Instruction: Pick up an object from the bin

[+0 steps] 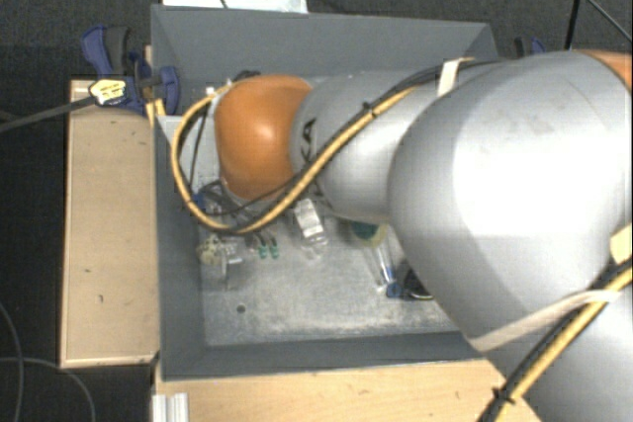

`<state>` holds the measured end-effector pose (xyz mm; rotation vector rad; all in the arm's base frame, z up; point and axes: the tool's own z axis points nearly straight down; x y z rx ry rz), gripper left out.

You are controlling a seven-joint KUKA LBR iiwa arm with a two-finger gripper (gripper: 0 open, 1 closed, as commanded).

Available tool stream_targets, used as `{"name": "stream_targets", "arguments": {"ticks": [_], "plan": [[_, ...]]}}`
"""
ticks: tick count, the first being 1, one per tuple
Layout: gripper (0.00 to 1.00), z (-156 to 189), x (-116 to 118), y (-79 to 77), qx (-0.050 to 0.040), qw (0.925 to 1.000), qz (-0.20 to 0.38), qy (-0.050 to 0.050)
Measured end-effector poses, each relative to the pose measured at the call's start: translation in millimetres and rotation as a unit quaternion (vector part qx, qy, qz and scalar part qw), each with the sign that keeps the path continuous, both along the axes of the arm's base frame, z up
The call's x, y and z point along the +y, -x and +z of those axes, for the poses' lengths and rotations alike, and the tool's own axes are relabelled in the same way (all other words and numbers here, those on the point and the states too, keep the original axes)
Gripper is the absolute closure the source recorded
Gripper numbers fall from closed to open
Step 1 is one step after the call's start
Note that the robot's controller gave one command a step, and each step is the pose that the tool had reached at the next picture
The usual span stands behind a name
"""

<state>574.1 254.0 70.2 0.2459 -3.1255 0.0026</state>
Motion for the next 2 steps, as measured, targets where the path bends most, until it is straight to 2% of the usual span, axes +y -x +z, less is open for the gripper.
{"name": "stream_targets", "arguments": {"ticks": [1, 2], "plan": [[1.00, 2.0, -0.8, -2.1, -0.0033, 1.0000, -0.001, -0.001], [1.00, 137.6, -13.2, -5.5, -0.0089, 0.9999, -0.014, -0.004]]}}
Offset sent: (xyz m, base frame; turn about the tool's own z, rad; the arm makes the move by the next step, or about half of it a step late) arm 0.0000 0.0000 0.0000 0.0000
